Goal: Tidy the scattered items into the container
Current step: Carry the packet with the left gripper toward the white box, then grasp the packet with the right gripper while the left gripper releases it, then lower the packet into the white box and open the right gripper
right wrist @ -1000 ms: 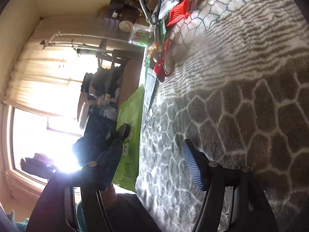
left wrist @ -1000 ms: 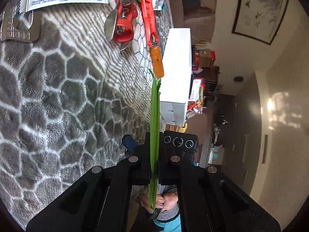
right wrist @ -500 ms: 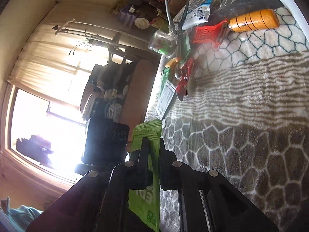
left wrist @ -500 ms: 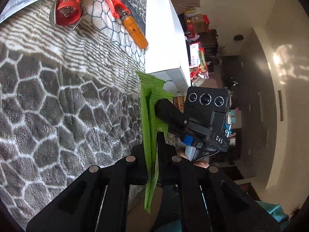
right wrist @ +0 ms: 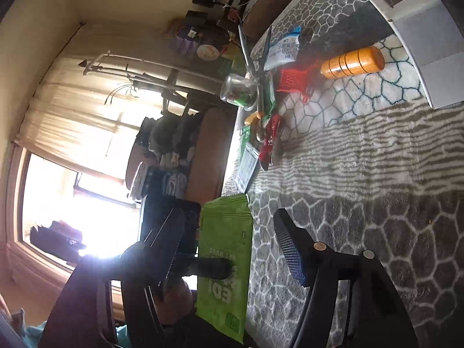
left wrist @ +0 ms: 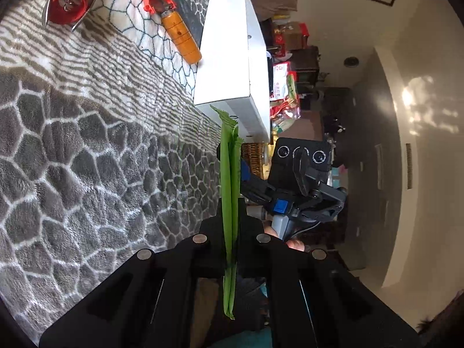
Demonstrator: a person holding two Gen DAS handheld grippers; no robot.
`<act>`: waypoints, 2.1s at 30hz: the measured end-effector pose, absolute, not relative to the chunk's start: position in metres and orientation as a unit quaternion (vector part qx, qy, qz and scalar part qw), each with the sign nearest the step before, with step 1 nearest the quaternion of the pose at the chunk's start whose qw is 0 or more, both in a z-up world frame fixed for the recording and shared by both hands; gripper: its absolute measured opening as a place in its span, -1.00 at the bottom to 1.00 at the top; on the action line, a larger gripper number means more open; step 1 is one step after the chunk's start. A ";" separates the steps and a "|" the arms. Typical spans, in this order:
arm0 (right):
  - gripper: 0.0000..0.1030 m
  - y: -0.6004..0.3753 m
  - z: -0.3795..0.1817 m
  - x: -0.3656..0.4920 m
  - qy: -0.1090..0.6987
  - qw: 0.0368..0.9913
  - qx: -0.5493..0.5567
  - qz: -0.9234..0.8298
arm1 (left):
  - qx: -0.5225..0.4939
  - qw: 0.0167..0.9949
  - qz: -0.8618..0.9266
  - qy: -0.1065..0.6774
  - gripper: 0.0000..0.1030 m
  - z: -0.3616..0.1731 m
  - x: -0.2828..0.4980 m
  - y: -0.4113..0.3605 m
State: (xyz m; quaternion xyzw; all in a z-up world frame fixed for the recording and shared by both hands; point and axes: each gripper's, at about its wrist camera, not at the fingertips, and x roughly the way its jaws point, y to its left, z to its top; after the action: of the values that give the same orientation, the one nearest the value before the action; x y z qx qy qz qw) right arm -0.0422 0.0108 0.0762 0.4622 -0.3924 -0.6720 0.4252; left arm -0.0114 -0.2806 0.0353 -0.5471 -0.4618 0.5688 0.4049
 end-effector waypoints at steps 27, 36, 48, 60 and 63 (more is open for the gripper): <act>-0.88 0.158 0.162 -0.056 -0.446 0.433 0.380 -0.685 | -0.571 0.472 0.502 -0.445 -0.68 0.126 -0.075 -0.096; -0.89 0.227 0.206 -0.190 -0.468 0.372 0.324 -0.733 | -0.574 0.440 0.549 -0.420 0.07 0.165 -0.222 -0.022; -0.89 0.279 0.102 -0.353 -0.562 0.170 0.312 -0.747 | -0.559 0.360 0.671 -0.328 0.35 0.159 -0.278 -0.069; -0.84 0.256 0.036 -0.351 -0.664 -0.078 0.179 -0.722 | -0.524 0.239 0.724 -0.379 0.35 0.100 -0.155 -0.267; -0.82 0.255 0.022 -0.356 -0.671 -0.105 0.176 -0.713 | -0.514 0.244 0.713 -0.409 0.35 0.083 -0.137 -0.295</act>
State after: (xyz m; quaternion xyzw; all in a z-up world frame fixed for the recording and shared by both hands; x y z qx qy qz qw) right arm -0.3557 0.2554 0.0216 0.1758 -0.6711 -0.7126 -0.1049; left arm -0.1374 -0.2948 0.0827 -0.5139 -0.4090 0.7134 0.2443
